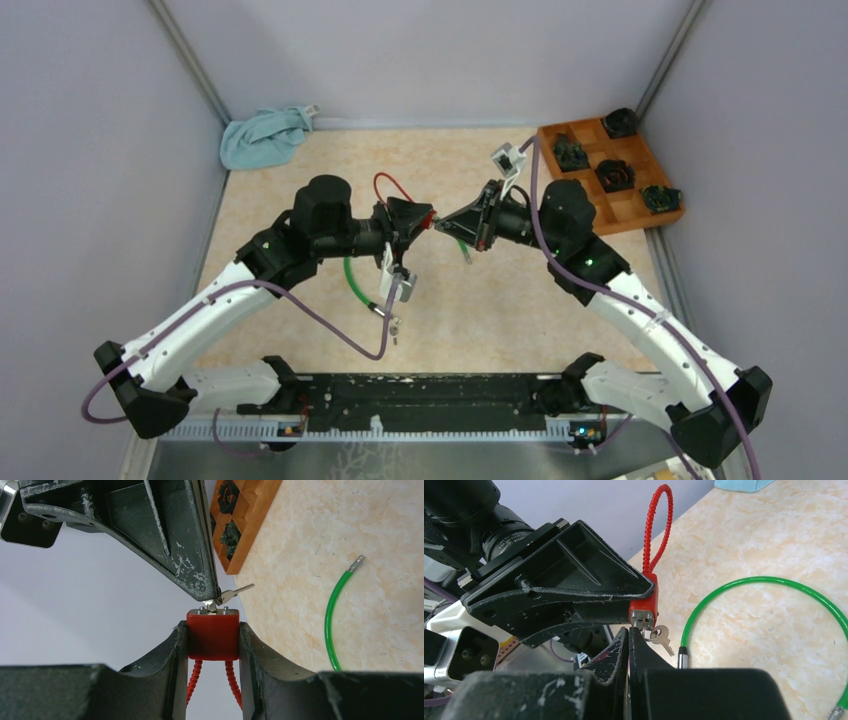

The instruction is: Unlock with the key

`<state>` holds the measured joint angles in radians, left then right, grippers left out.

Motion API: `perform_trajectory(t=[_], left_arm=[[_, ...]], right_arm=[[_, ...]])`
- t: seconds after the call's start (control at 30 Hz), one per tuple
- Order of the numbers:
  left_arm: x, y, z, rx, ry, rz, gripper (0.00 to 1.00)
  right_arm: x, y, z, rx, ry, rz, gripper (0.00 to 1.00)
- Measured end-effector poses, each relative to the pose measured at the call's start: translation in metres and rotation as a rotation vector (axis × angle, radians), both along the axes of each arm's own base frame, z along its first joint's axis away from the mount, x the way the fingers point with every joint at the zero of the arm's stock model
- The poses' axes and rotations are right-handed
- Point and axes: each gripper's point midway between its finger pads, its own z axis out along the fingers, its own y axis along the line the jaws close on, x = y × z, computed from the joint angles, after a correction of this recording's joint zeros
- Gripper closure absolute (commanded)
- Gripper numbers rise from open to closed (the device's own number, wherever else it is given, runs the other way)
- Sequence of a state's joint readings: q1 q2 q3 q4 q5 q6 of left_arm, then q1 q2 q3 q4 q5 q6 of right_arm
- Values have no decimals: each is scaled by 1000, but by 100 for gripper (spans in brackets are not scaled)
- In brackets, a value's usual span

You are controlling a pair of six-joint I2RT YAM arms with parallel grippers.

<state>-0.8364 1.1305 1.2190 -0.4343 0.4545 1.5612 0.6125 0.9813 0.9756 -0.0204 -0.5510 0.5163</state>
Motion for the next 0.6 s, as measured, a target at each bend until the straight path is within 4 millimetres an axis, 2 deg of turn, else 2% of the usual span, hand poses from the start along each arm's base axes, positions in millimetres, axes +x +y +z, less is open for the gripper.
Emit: perform_trajectory(t=[0.27, 0.3, 0.33, 0.37, 0.5, 0.6], left_arm=[[0, 0, 0, 1, 1, 3, 100], [0, 0, 0, 1, 1, 3, 100], [0, 0, 0, 1, 1, 3, 100], [0, 0, 0, 1, 1, 3, 100], [3, 2, -1, 5, -2, 18, 100], [3, 2, -1, 6, -2, 20, 100]], right_arm=[[-1, 2, -3, -32, -62, 9, 100], [-1, 3, -4, -42, -70, 10, 94], [-2, 3, -6, -49, -73, 10, 82], [-2, 3, -8, -57, -70, 10, 78], [-4, 1, -7, -53, -50, 7, 70], [-2, -8, 1, -26, -34, -12, 65]])
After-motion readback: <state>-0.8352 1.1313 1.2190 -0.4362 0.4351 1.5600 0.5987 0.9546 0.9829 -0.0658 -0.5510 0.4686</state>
